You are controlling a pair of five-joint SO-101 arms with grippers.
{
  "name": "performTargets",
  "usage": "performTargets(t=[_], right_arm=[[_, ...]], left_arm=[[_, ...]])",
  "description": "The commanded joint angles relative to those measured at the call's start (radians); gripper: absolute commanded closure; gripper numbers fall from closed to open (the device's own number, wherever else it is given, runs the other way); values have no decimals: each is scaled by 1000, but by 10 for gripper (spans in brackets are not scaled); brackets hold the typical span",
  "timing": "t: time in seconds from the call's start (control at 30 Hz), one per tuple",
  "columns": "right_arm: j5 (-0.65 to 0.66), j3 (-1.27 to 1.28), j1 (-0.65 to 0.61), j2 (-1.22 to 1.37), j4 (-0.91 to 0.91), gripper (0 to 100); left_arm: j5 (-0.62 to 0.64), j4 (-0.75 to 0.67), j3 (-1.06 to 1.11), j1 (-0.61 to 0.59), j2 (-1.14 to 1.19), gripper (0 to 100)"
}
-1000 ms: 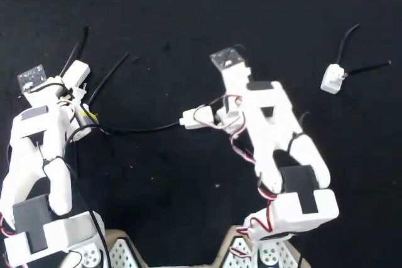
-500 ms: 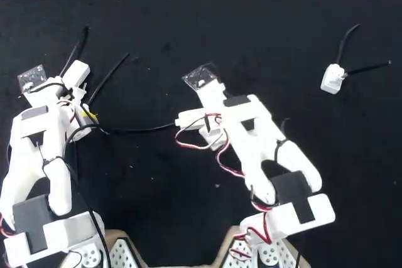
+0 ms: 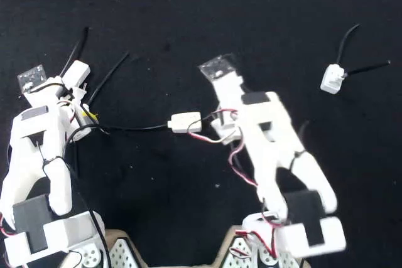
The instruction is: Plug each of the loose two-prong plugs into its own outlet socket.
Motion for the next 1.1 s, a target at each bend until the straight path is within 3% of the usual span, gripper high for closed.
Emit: performTargets(t=[0.0,0.13,0.27,0.47,0.6,0.83,1.07], right_arm=[[144,-5,84,-145,55,988],[371,-12,160,-239,32,988],[508,-48,190,-318,3,988],[720,-48,184,-387,29,988],[815,147,126,-387,52,988],[818,553,49,-389,-235,985],[634,487,35,-390,-40,799]], left_arm=[[14,-3,-7,-4,-25,691],[14,-3,-7,-2,-25,691],[14,-3,-7,-2,-25,691],[14,-3,-7,-7,-25,691],[14,-3,-7,-8,-25,691],[14,-3,-7,-2,-25,691],[14,-3,-7,-4,-25,691]])
